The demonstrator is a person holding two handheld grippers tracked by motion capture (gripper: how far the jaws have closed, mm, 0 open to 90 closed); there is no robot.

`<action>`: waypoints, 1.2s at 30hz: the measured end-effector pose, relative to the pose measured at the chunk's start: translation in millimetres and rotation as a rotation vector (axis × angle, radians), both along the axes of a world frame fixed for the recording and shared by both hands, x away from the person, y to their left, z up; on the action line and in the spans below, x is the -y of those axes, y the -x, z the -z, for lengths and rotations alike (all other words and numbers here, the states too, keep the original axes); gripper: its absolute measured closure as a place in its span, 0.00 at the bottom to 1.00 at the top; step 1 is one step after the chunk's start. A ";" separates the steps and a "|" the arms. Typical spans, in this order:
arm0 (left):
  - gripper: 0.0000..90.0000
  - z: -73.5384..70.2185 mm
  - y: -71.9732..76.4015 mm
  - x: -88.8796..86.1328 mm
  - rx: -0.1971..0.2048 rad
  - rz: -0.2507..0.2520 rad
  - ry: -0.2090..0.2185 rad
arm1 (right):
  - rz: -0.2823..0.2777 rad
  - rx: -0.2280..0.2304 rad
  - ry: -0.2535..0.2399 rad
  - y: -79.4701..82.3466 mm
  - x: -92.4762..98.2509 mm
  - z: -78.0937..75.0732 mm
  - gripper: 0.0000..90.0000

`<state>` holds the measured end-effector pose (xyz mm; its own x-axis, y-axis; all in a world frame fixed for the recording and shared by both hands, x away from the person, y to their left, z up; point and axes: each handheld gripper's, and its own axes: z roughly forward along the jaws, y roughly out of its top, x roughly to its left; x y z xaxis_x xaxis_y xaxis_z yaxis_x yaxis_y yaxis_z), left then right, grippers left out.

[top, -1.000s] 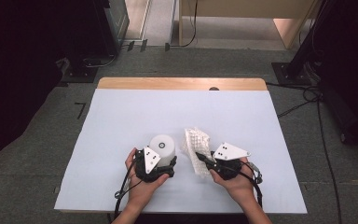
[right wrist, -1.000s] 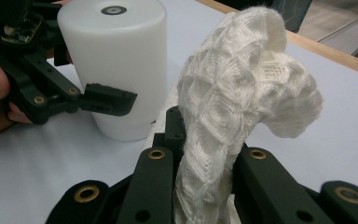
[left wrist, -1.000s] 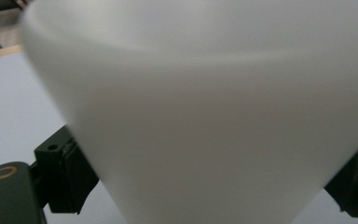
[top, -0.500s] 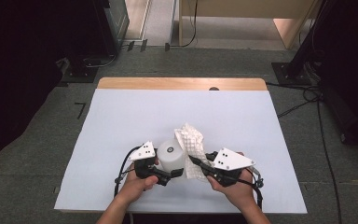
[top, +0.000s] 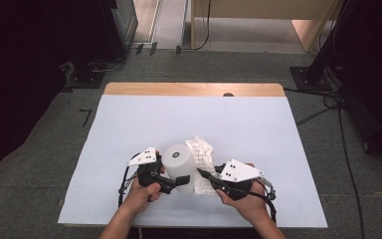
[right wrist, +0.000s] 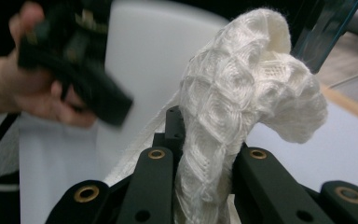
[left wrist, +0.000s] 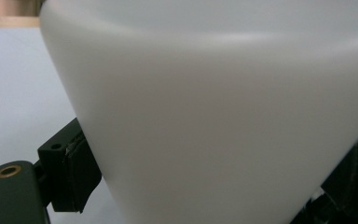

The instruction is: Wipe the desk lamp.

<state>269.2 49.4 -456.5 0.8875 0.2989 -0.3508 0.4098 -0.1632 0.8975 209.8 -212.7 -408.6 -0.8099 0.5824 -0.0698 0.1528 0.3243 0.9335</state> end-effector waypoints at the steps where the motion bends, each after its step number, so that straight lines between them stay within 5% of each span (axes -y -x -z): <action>1: 0.09 0.7 0.7 2.5 0.001 0.004 -0.009 | 0.005 0.011 -0.015 1.7 0.9 -2.7 0.89; 5: 0.09 -0.9 -0.5 0.9 -0.007 0.000 0.010 | -0.002 0.010 -0.016 2.8 1.3 -1.6 0.89; 10: 0.09 -5.5 -4.5 -11.4 0.003 -0.039 0.036 | -0.014 -0.067 0.049 -4.3 -2.5 12.3 0.89; 15: 0.09 -4.0 -1.4 -4.9 0.042 -0.046 -0.033 | -0.001 -0.047 0.034 -4.1 -2.7 6.8 0.89; 20: 0.09 -4.1 0.1 0.0 0.046 -0.028 -0.035 | 0.004 -0.024 0.001 -1.2 0.0 1.5 0.89; 24: 0.09 -3.9 -3.2 -5.7 0.073 -0.096 -0.047 | 0.006 -0.088 0.077 -8.0 -2.4 16.5 0.89; 26: 0.09 -3.1 -2.9 -5.4 0.131 -0.157 -0.106 | 0.036 -0.112 0.111 -13.6 -1.6 23.9 0.89; 31: 0.09 10.7 -3.2 0.9 0.251 -0.305 -0.288 | 0.078 -0.118 0.062 -19.2 9.7 22.8 0.89; 36: 0.09 24.1 -4.3 3.0 0.283 -0.321 -0.360 | 0.103 -0.126 0.048 -21.9 16.6 24.5 0.89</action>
